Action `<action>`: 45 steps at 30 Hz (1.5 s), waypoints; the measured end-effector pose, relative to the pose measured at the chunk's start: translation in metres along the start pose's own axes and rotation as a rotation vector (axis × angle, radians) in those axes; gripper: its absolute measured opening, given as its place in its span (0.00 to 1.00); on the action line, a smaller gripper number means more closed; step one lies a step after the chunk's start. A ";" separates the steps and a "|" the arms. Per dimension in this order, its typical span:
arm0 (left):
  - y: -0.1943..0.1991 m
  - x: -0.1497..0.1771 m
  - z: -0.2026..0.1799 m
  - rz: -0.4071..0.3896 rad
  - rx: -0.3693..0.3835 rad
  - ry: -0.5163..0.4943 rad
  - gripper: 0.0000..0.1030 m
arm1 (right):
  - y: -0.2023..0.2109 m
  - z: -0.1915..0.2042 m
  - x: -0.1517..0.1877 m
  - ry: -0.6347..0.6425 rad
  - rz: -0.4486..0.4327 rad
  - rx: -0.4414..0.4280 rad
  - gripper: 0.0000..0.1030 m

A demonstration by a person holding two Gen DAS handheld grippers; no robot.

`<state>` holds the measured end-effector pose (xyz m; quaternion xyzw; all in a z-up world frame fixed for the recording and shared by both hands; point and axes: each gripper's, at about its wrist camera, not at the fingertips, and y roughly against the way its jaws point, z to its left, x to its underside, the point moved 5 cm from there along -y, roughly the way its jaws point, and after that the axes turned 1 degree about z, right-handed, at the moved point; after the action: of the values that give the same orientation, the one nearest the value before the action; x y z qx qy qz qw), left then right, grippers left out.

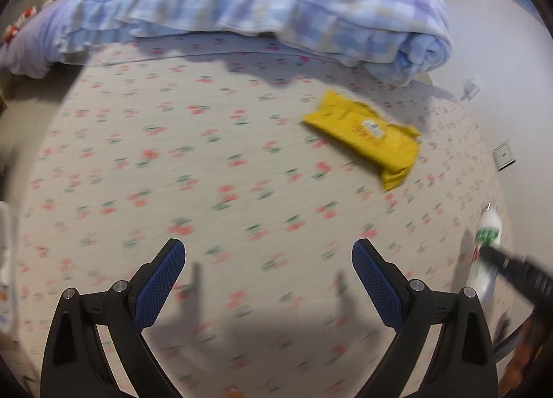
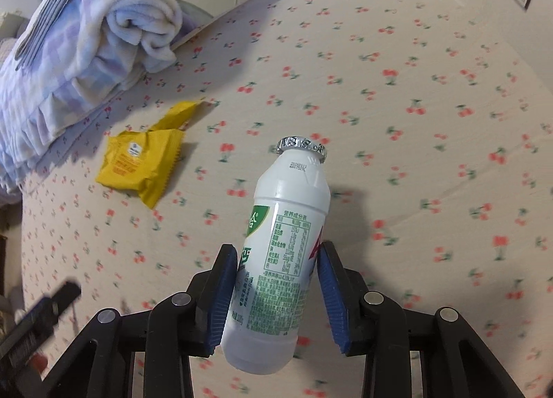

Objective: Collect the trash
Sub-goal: 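Grasp the yellow snack packet with the left tool and lift it, then carry the yellow packet and white bottle in both tools to the bin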

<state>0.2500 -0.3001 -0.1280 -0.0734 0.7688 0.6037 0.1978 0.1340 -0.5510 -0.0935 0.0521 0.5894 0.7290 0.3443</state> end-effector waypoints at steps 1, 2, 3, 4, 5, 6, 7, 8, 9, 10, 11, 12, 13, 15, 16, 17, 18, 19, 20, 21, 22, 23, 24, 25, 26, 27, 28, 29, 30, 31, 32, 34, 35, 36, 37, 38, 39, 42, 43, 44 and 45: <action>-0.005 -0.004 -0.007 -0.001 0.028 0.018 0.94 | 0.001 -0.004 0.000 0.002 0.000 0.003 0.41; -0.008 -0.007 -0.012 -0.003 0.053 0.035 0.93 | 0.003 -0.009 -0.002 0.004 -0.001 0.007 0.41; -0.013 -0.012 -0.018 -0.006 0.092 0.062 0.90 | 0.004 -0.012 -0.003 0.004 -0.005 0.013 0.41; -0.017 -0.016 -0.023 -0.009 0.118 0.081 0.86 | 0.005 -0.016 -0.004 0.003 -0.011 0.023 0.41; -0.022 -0.021 -0.028 -0.014 0.148 0.106 0.84 | 0.006 -0.020 -0.005 0.000 -0.014 0.028 0.41; -0.027 -0.026 -0.033 -0.020 0.177 0.132 0.79 | 0.006 -0.023 -0.005 -0.005 -0.013 0.027 0.41; -0.030 -0.030 -0.037 -0.027 0.196 0.147 0.75 | 0.006 -0.025 -0.006 -0.011 -0.010 0.022 0.41; -0.033 -0.035 -0.042 -0.036 0.215 0.162 0.74 | 0.005 -0.027 -0.006 -0.017 -0.005 0.015 0.41; -0.036 -0.040 -0.047 -0.047 0.233 0.182 0.72 | 0.005 -0.027 -0.006 -0.019 -0.003 0.013 0.41; -0.039 -0.043 -0.049 -0.056 0.243 0.199 0.69 | 0.005 -0.027 -0.006 -0.019 -0.001 0.010 0.41; -0.042 -0.048 -0.051 -0.063 0.252 0.219 0.67 | 0.004 -0.026 -0.006 -0.017 0.000 0.007 0.41; -0.046 -0.052 -0.053 -0.065 0.260 0.238 0.60 | 0.004 -0.025 -0.005 -0.015 0.001 0.005 0.41; -0.050 -0.056 -0.054 -0.069 0.271 0.263 0.53 | 0.004 -0.024 -0.005 -0.014 0.001 0.003 0.41; -0.055 -0.061 -0.057 -0.073 0.272 0.290 0.38 | 0.004 -0.022 -0.004 -0.009 0.003 -0.003 0.41; -0.059 -0.063 -0.058 -0.069 0.276 0.297 0.25 | 0.005 -0.020 -0.004 -0.007 0.003 -0.007 0.41; -0.062 -0.063 -0.056 -0.059 0.286 0.307 0.20 | 0.005 -0.020 -0.004 -0.005 0.002 -0.007 0.41; -0.064 -0.063 -0.056 -0.055 0.299 0.322 0.19 | 0.005 -0.020 -0.005 -0.004 0.001 -0.008 0.41; -0.065 -0.064 -0.056 -0.059 0.308 0.331 0.17 | 0.005 -0.020 -0.005 -0.003 0.001 -0.008 0.41; -0.064 -0.064 -0.057 -0.061 0.313 0.333 0.17 | 0.005 -0.020 -0.005 -0.003 0.000 -0.008 0.41; -0.063 -0.063 -0.058 -0.064 0.315 0.326 0.15 | 0.006 -0.021 -0.005 -0.004 -0.001 -0.009 0.41; -0.060 -0.063 -0.059 -0.071 0.311 0.307 0.13 | 0.008 -0.021 -0.005 -0.006 -0.004 -0.010 0.41; -0.057 -0.062 -0.059 -0.076 0.308 0.296 0.13 | 0.009 -0.022 -0.005 -0.007 -0.006 -0.010 0.41; -0.051 -0.061 -0.060 -0.082 0.303 0.273 0.12 | 0.011 -0.022 -0.005 -0.009 -0.010 -0.011 0.41; -0.048 -0.060 -0.060 -0.085 0.300 0.261 0.11 | 0.013 -0.022 -0.006 -0.009 -0.013 -0.013 0.41; -0.042 -0.059 -0.061 -0.089 0.297 0.241 0.10 | 0.015 -0.021 -0.006 -0.009 -0.018 -0.015 0.41; -0.037 -0.058 -0.061 -0.092 0.295 0.225 0.09 | 0.017 -0.020 -0.005 -0.008 -0.022 -0.017 0.41; -0.031 -0.057 -0.061 -0.100 0.291 0.204 0.08 | 0.019 -0.019 -0.005 -0.007 -0.025 -0.020 0.41; -0.024 -0.055 -0.059 -0.106 0.288 0.185 0.07 | 0.021 -0.018 -0.004 -0.006 -0.028 -0.023 0.41; -0.016 -0.052 -0.058 -0.112 0.278 0.155 0.06 | 0.024 -0.016 -0.004 -0.006 -0.030 -0.028 0.41; -0.009 -0.050 -0.056 -0.117 0.269 0.131 0.06 | 0.026 -0.013 -0.002 -0.005 -0.032 -0.036 0.41; -0.003 -0.046 -0.053 -0.121 0.264 0.115 0.06 | 0.027 -0.011 -0.001 -0.005 -0.032 -0.042 0.41; 0.010 -0.039 -0.047 -0.131 0.253 0.079 0.05 | 0.033 -0.006 0.002 -0.005 -0.034 -0.056 0.41; 0.018 -0.035 -0.042 -0.136 0.249 0.065 0.05 | 0.035 -0.003 0.004 -0.004 -0.036 -0.061 0.41; 0.023 -0.031 -0.039 -0.140 0.246 0.055 0.05 | 0.037 -0.001 0.005 -0.003 -0.037 -0.065 0.41; 0.029 -0.027 -0.035 -0.142 0.245 0.047 0.05 | 0.039 0.002 0.007 0.000 -0.038 -0.070 0.41; 0.037 -0.022 -0.028 -0.142 0.244 0.041 0.05 | 0.041 0.006 0.009 0.005 -0.037 -0.076 0.41; 0.044 -0.018 -0.023 -0.142 0.241 0.037 0.05 | 0.043 0.010 0.011 0.007 -0.038 -0.080 0.41; 0.063 -0.007 -0.007 -0.139 0.233 0.029 0.05 | 0.048 0.021 0.016 0.017 -0.037 -0.097 0.41; 0.071 -0.003 0.000 -0.139 0.228 0.027 0.05 | 0.049 0.025 0.017 0.023 -0.037 -0.106 0.41; 0.078 0.001 0.006 -0.140 0.223 0.027 0.05 | 0.050 0.030 0.019 0.034 -0.038 -0.110 0.41; 0.086 0.005 0.014 -0.141 0.218 0.027 0.05 | 0.052 0.035 0.020 0.047 -0.042 -0.109 0.41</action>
<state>0.2179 -0.2634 -0.0555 -0.1134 0.8254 0.5002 0.2360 0.1127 -0.5144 -0.0431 0.0037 0.5578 0.7535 0.3481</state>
